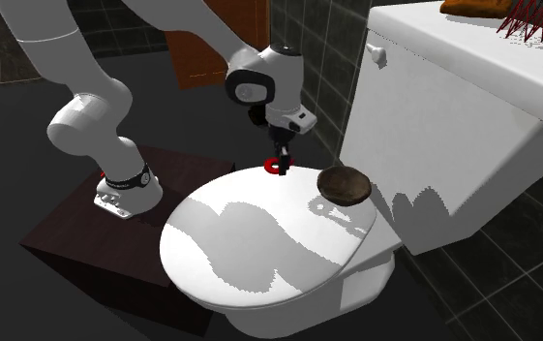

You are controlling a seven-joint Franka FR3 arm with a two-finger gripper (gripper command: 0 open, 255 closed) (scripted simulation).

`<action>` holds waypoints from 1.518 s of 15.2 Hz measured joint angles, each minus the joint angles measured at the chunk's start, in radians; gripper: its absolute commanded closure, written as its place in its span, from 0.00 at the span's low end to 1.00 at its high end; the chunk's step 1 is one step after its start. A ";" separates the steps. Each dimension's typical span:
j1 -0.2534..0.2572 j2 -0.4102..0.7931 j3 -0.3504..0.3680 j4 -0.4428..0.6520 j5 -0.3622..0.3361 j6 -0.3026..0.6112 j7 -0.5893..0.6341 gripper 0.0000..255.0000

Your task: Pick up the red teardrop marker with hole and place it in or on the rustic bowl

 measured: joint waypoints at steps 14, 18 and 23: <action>0.003 0.309 -0.005 0.487 -0.024 -0.179 0.010 1.00; 0.003 0.469 -0.010 0.734 -0.031 -0.267 0.003 1.00; 0.014 0.635 -0.013 1.018 -0.037 -0.414 0.005 1.00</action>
